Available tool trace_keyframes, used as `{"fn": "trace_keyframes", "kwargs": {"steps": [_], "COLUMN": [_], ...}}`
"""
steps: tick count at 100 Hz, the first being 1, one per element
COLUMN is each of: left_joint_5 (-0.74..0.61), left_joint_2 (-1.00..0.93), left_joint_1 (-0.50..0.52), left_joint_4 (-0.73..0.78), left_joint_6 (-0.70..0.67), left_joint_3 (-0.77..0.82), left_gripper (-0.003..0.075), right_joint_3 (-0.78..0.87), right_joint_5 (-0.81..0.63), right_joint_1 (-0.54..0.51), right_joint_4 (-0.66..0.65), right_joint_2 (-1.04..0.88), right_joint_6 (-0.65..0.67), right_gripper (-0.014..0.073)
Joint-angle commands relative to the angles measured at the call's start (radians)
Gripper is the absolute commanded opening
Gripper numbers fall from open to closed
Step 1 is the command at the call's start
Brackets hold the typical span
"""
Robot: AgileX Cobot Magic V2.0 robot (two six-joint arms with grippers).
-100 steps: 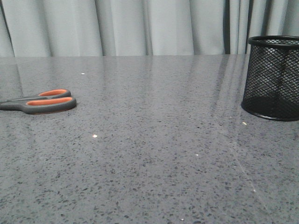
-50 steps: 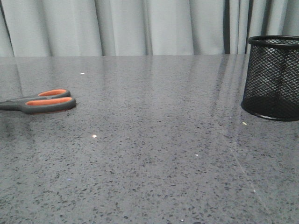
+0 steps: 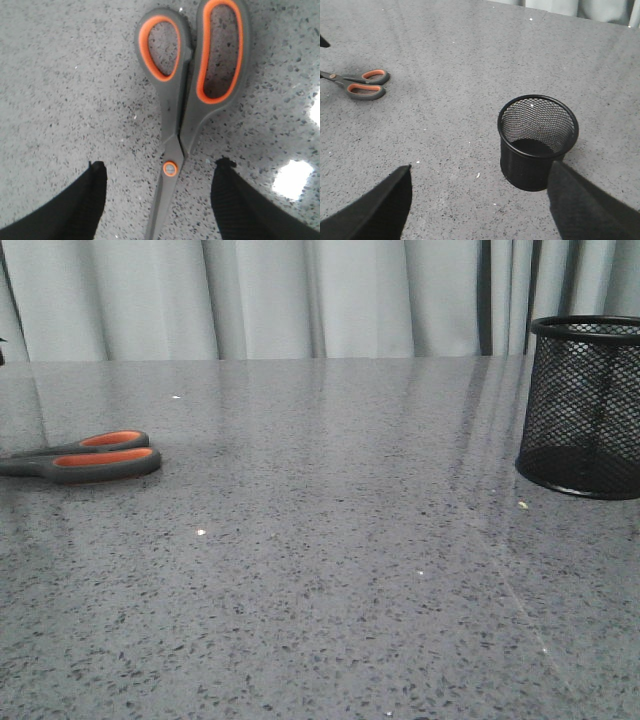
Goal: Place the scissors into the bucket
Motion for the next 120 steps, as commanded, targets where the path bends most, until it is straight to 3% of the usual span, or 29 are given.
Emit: {"fn": "trace_keyframes", "kwargs": {"steps": [1, 15, 26, 53, 71, 120], "left_joint_5": [0.012, 0.118, 0.173, 0.172, 0.183, 0.160], "left_joint_2": [0.011, 0.075, 0.120, 0.185, 0.221, 0.286], "left_joint_1": [-0.010, 0.009, 0.034, 0.081, 0.082, 0.082], "left_joint_4": [-0.032, -0.185, -0.214, -0.240, -0.307, -0.298], "left_joint_6": [0.037, 0.227, 0.350, 0.384, 0.475, 0.477], "left_joint_3": [-0.077, -0.157, -0.194, -0.220, -0.220, -0.220], "left_gripper": [0.0417, 0.0403, 0.0398, 0.0398, 0.0399, 0.0398], "right_joint_3": [-0.033, -0.033, -0.033, -0.033, -0.033, -0.033], "right_joint_5": [-0.069, -0.070, -0.070, -0.066, -0.066, -0.066], "right_joint_1": [0.015, 0.033, 0.039, 0.039, 0.039, 0.039], "right_joint_4": [0.025, 0.025, 0.025, 0.025, 0.025, 0.025], "right_joint_2": [0.009, 0.009, 0.009, 0.009, 0.009, 0.009], "right_joint_6": [-0.013, -0.013, -0.013, -0.013, -0.013, -0.013], "right_gripper": [0.0510, 0.0510, 0.0510, 0.0510, 0.0510, 0.0510]}}
